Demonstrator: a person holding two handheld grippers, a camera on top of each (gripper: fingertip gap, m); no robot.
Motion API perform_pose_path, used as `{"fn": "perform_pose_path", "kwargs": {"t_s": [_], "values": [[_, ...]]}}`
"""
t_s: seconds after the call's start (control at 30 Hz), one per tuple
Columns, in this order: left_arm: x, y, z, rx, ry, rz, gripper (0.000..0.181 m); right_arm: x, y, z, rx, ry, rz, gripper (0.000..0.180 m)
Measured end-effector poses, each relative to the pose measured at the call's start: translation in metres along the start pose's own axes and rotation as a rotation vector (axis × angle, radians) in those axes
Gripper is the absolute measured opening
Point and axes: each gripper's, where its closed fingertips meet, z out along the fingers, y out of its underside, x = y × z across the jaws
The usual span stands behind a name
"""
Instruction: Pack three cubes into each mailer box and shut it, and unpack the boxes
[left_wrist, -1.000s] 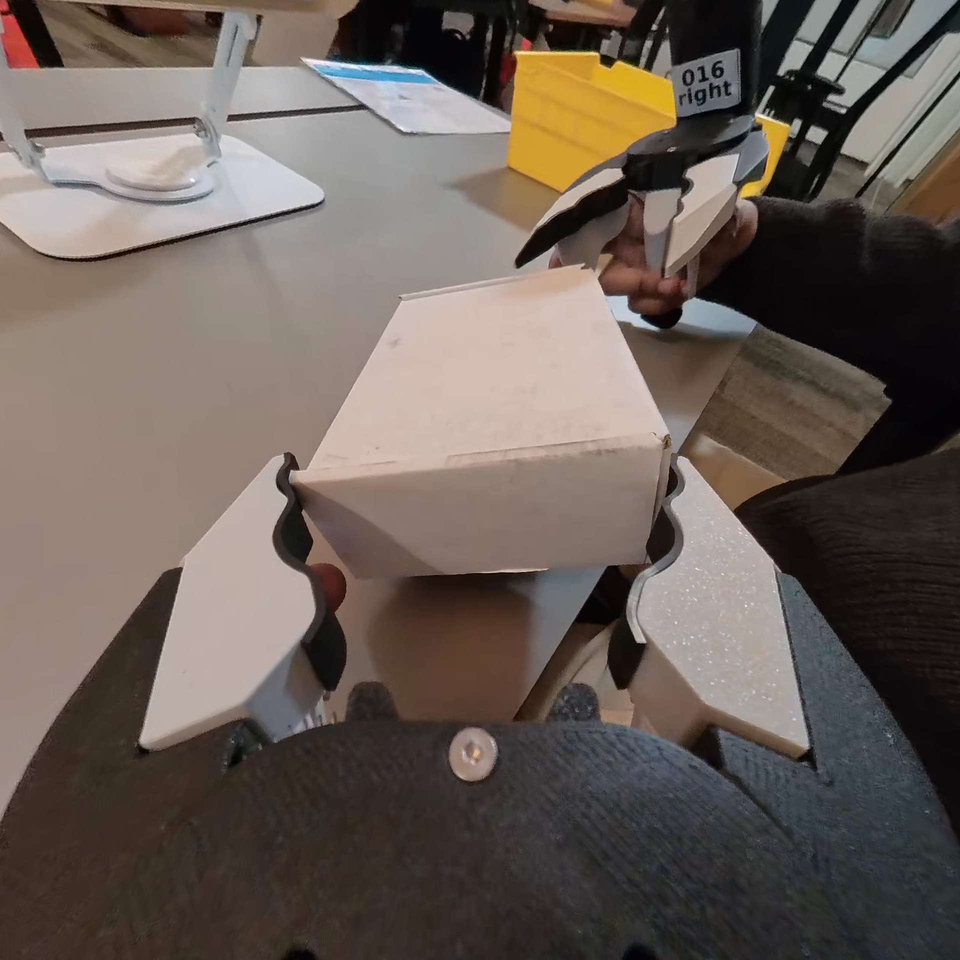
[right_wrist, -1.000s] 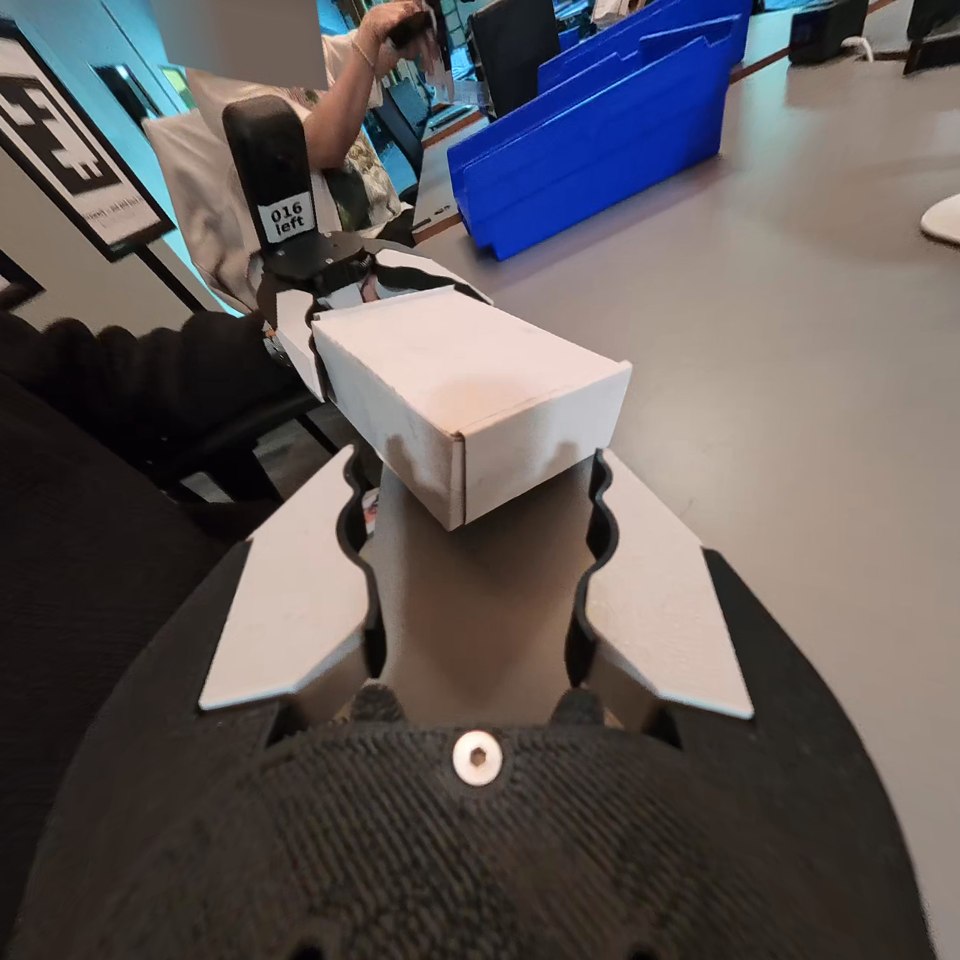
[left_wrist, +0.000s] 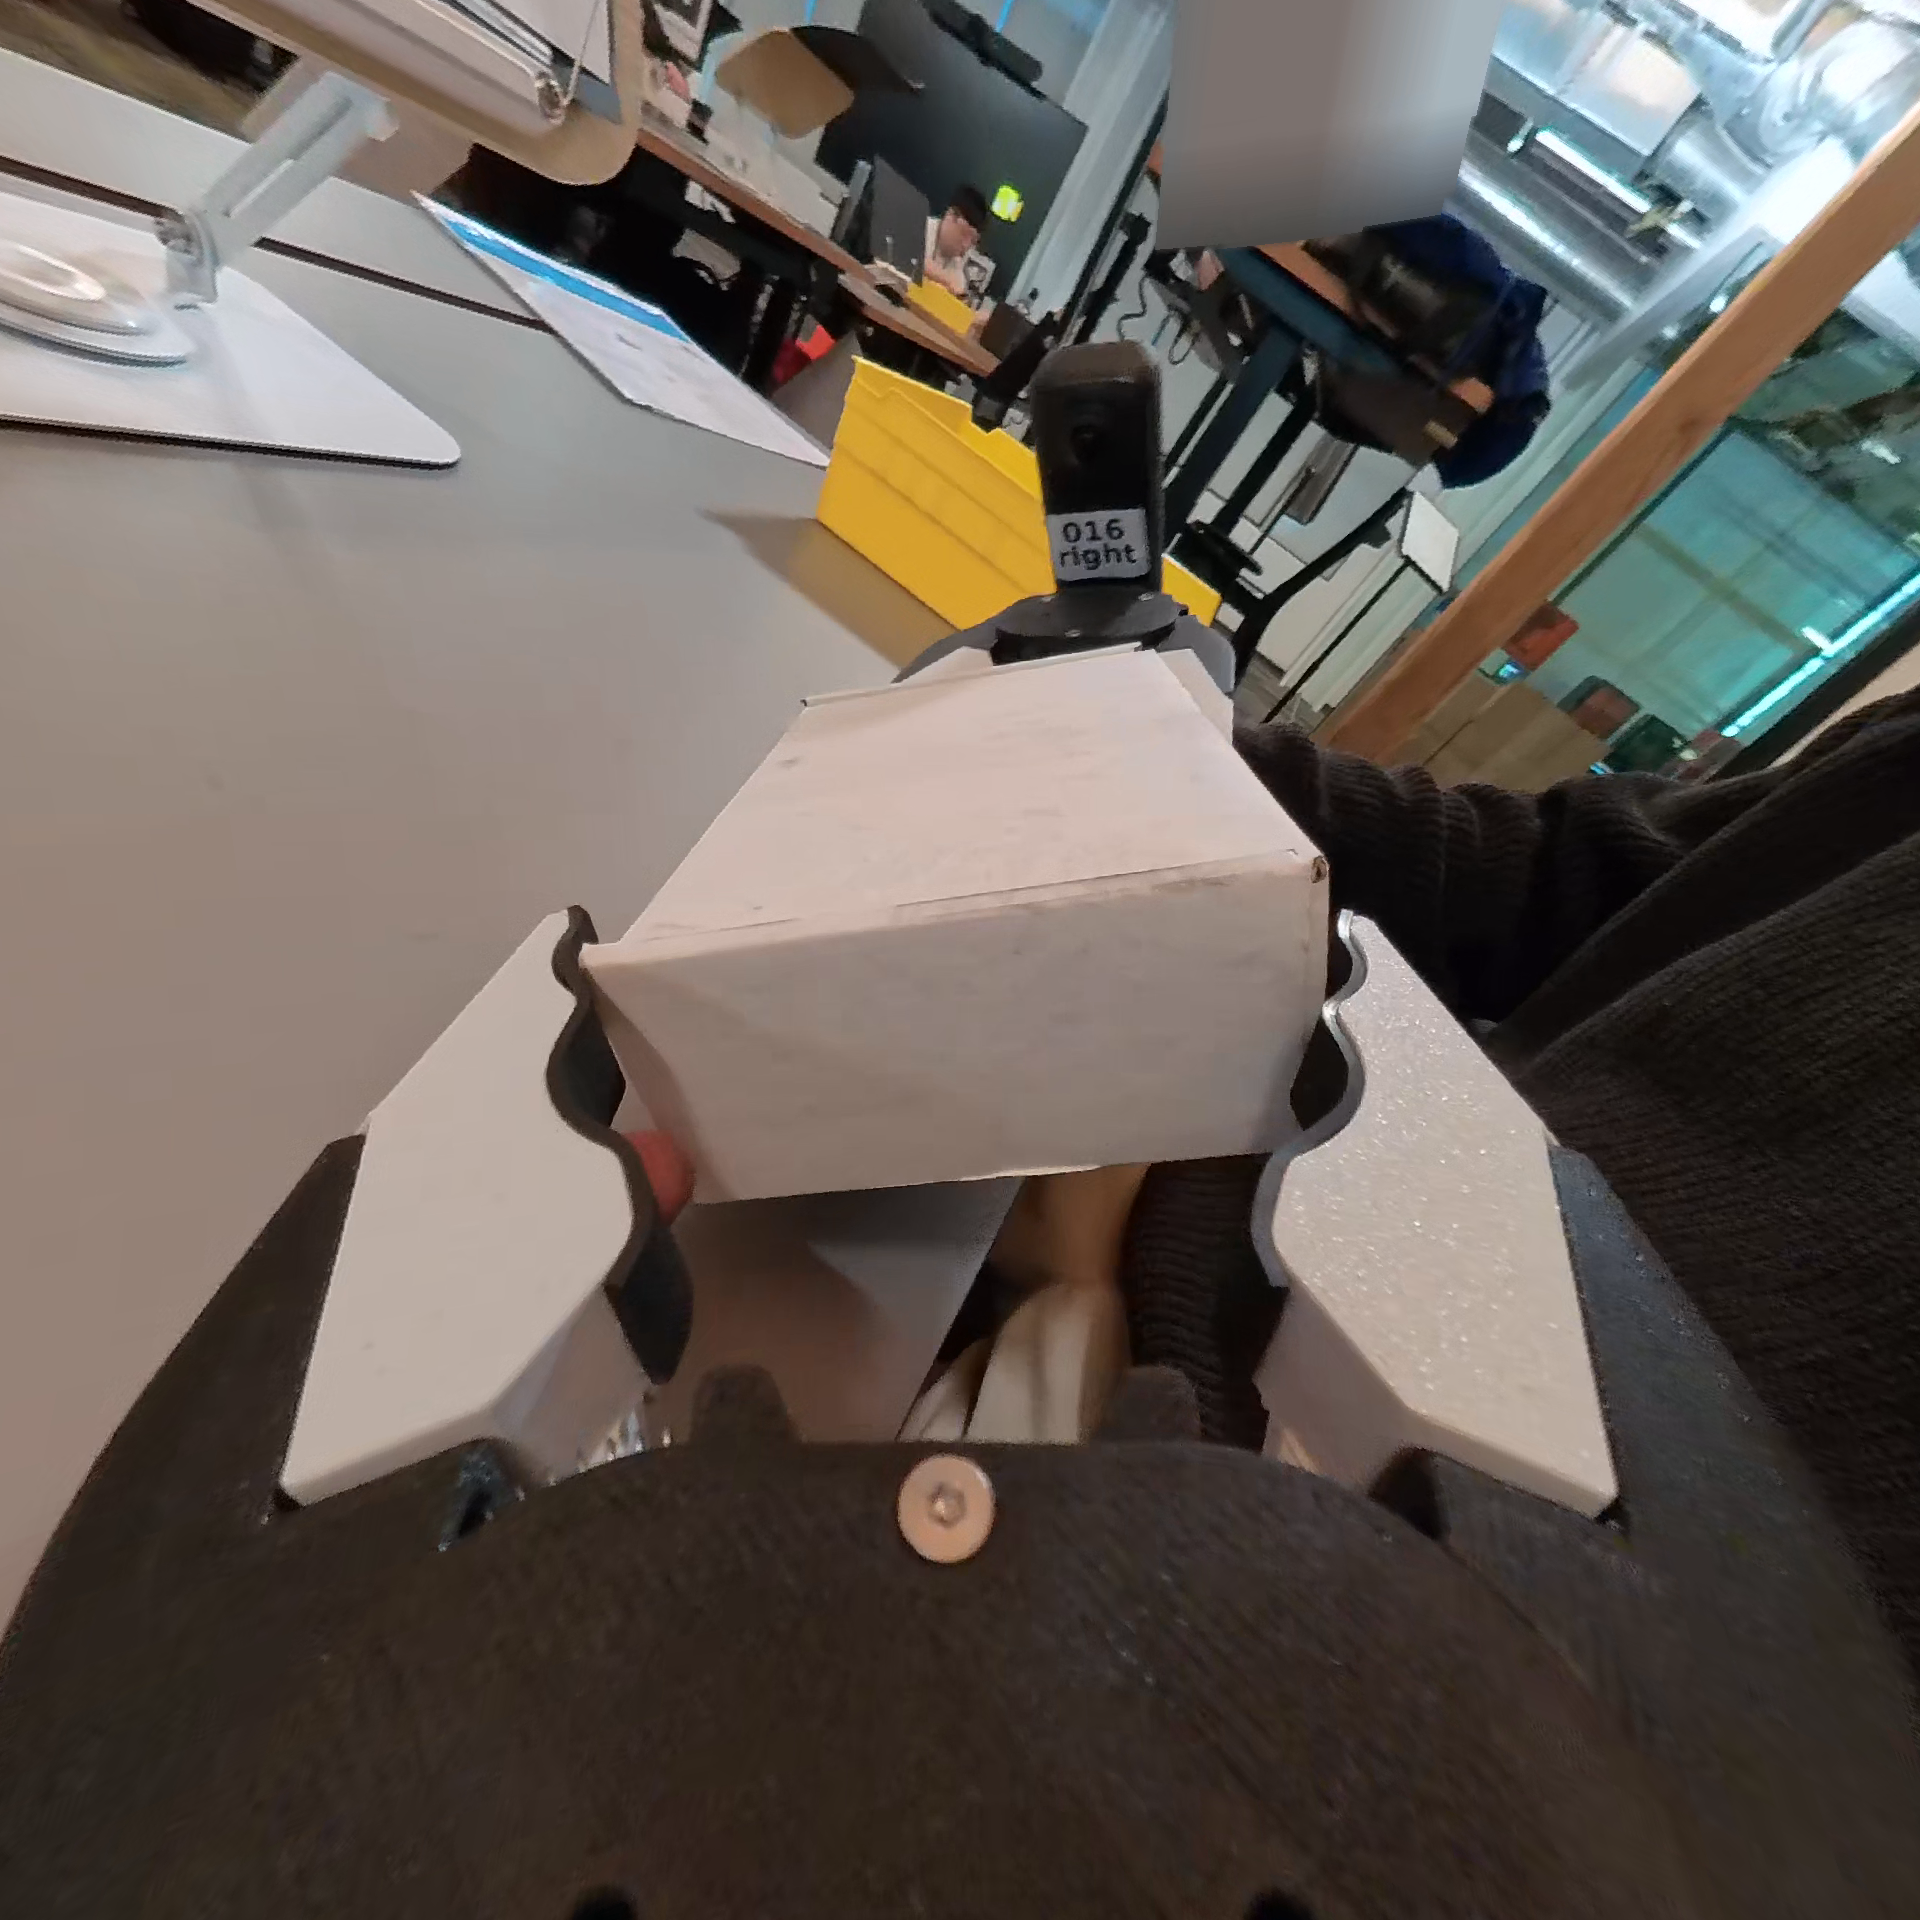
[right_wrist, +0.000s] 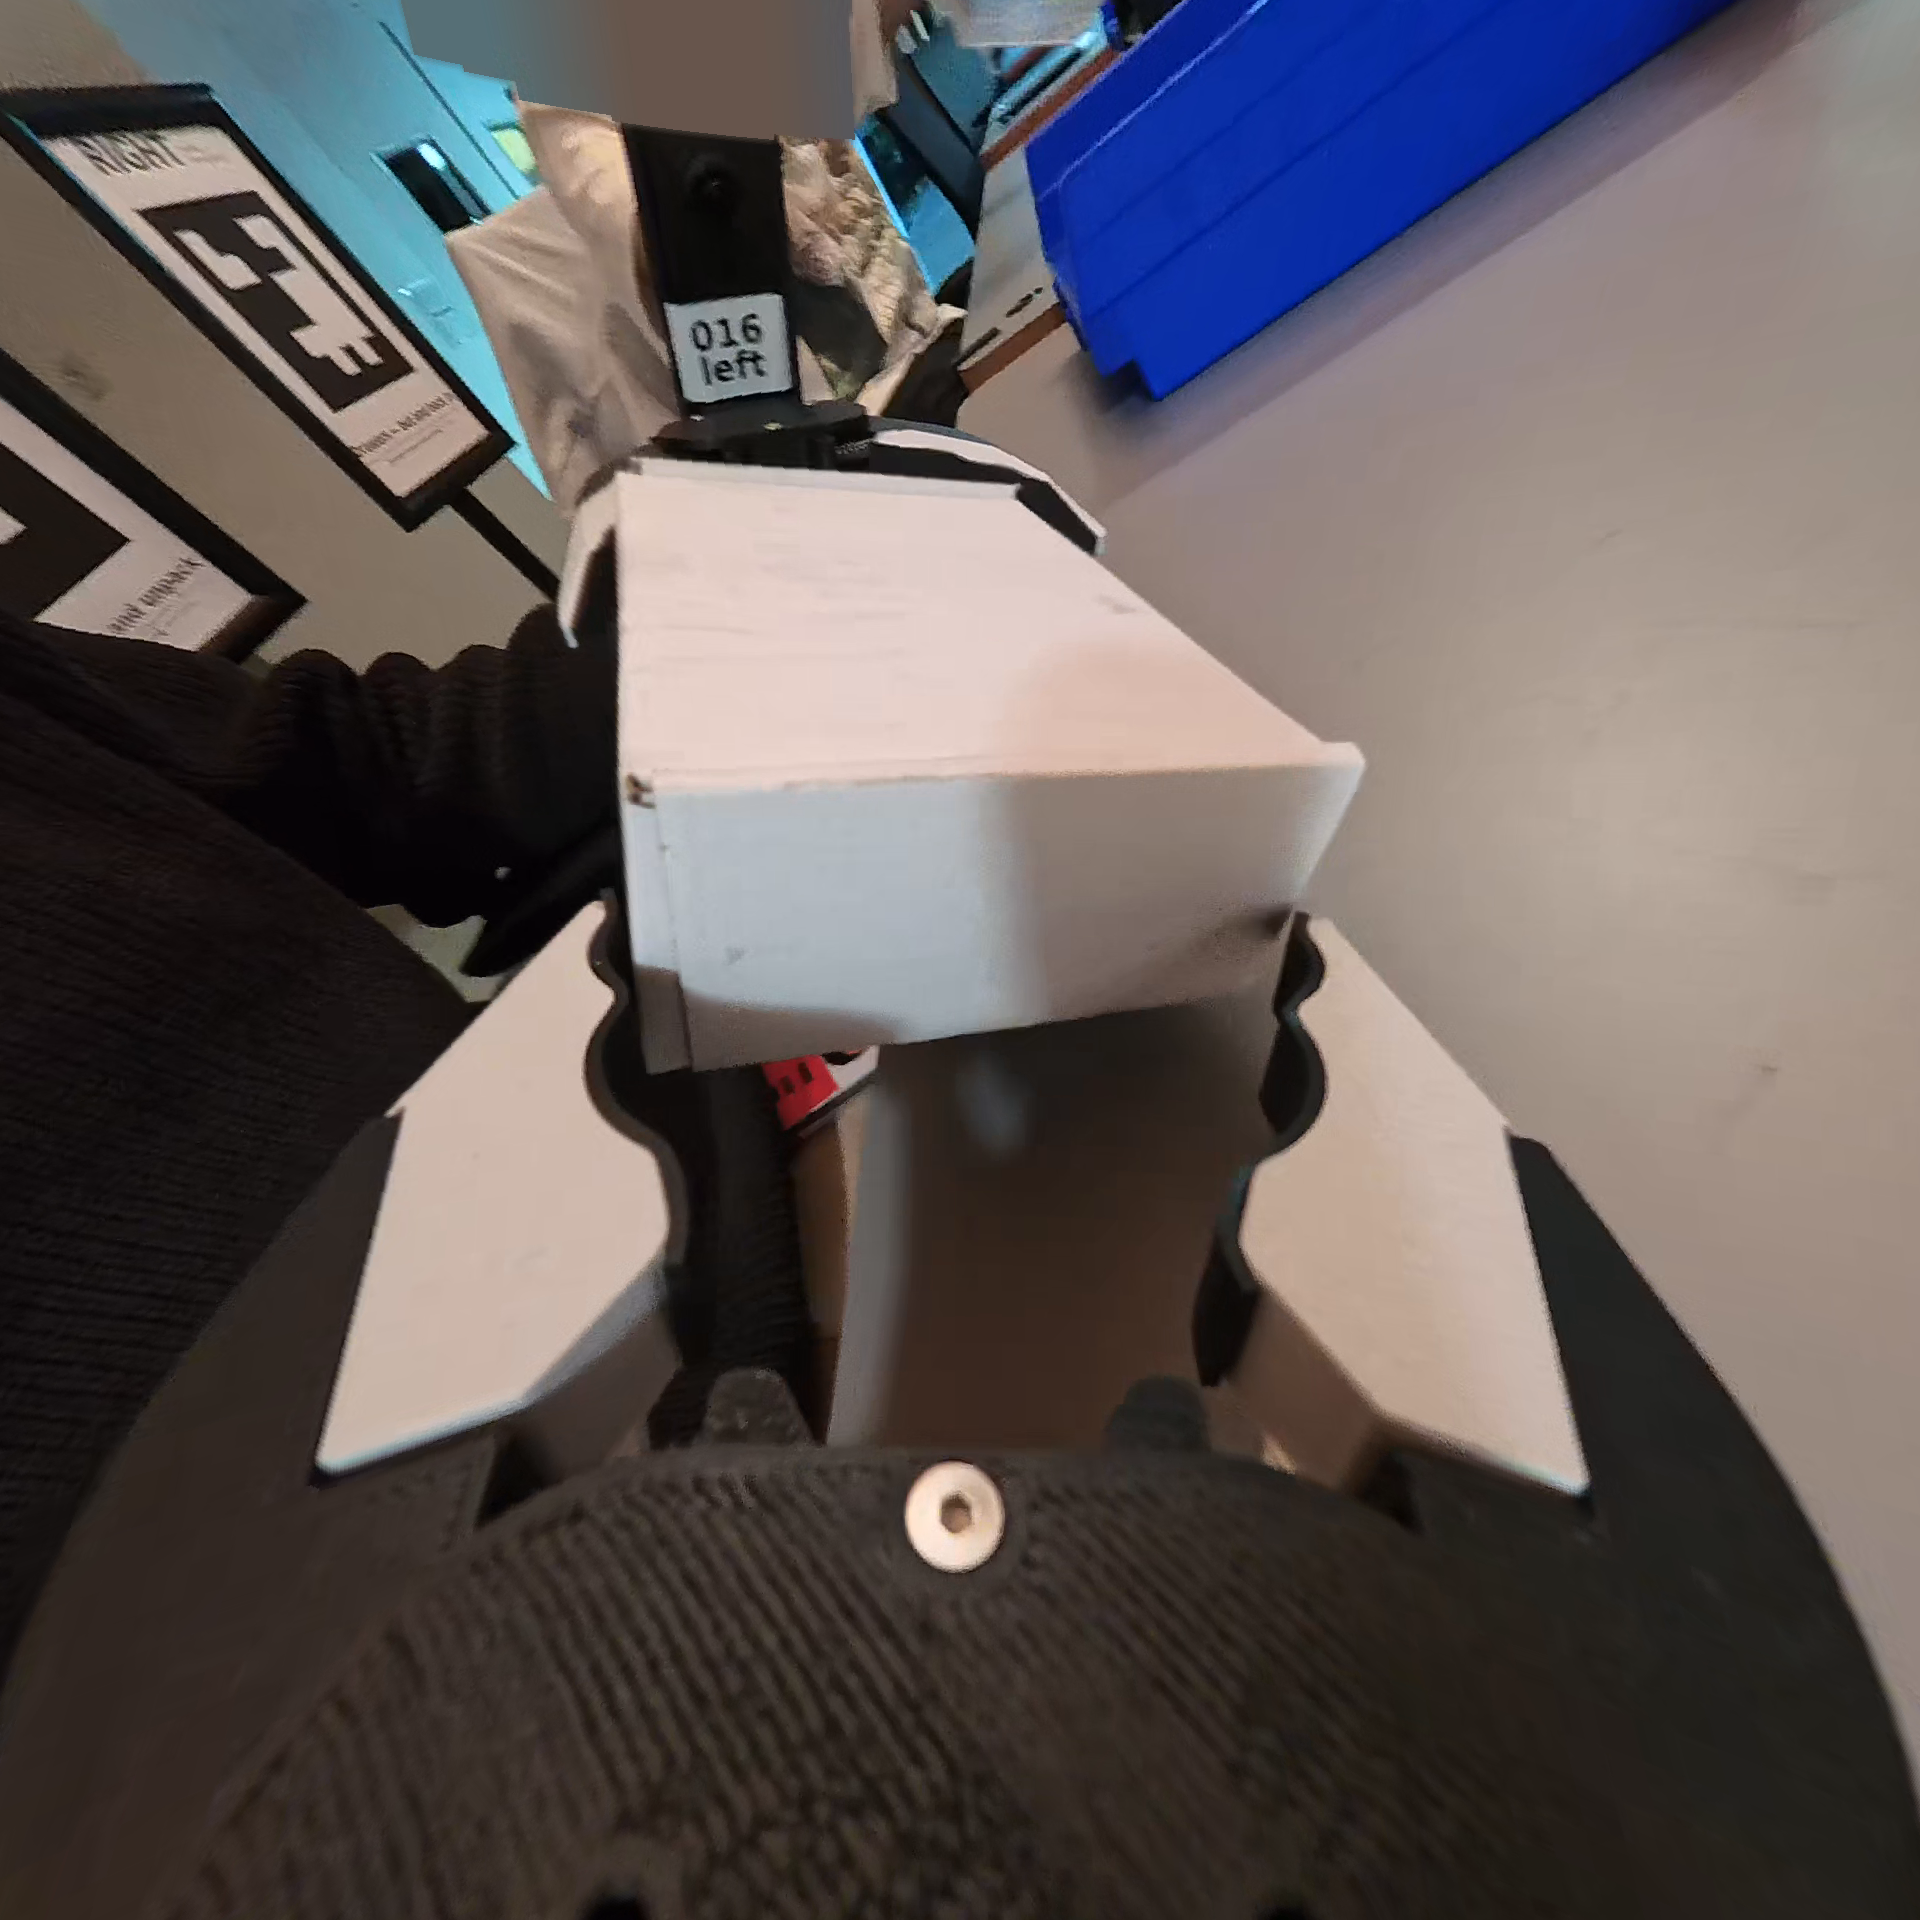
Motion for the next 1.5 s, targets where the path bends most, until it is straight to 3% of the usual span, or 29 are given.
{"fn": "perform_pose_path", "kwargs": {"t_s": [0.13,0.8,1.27,1.4,1.5], "values": [[0.007,-0.001,0.002,0.006,0.032,0.001,0.131,-0.010,-0.001,0.005,0.019,-0.053,0.021,0.132],[0.015,-0.007,0.001,0.049,0.042,0.065,0.131,-0.015,-0.007,0.002,0.028,-0.029,-0.067,0.125],[0.002,-0.006,0.008,0.027,-0.054,0.080,0.133,0.001,0.001,-0.016,-0.033,0.098,-0.154,0.125],[-0.008,-0.002,0.009,-0.053,-0.160,0.176,0.132,0.011,0.003,-0.022,-0.043,0.133,-0.128,0.125],[0.003,0.005,0.019,-0.171,-0.264,0.384,0.132,0.015,0.001,-0.025,-0.039,0.153,-0.098,0.125]]}}
